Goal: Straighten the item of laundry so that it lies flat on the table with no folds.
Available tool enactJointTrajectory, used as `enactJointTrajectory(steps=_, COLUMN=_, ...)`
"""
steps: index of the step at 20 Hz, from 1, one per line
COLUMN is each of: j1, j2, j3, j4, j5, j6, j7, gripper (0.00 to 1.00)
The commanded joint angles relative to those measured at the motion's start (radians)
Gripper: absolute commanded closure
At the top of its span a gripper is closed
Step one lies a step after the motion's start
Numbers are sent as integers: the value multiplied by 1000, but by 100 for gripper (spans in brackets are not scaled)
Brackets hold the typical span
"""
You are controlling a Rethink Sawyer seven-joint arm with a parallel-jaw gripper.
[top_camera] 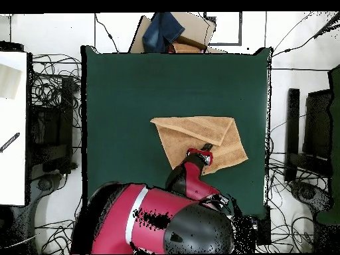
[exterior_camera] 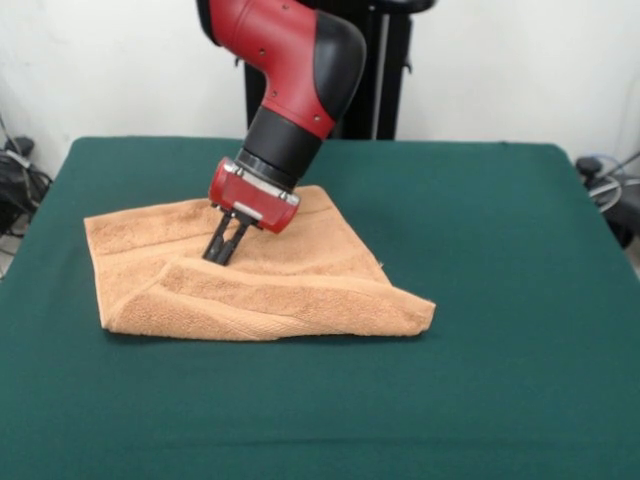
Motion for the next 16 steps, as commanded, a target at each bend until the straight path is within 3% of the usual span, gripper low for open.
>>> enactJointTrajectory(steps=1, j1=18, j2=25, j3=120, j4=-119, j5=81, j6=104, j7=211, gripper=100)
enactJointTrajectory(steps=16, j1=52, j2=16, j3=95, j4=-139, j5=196, j6=310, j7=145, gripper=100)
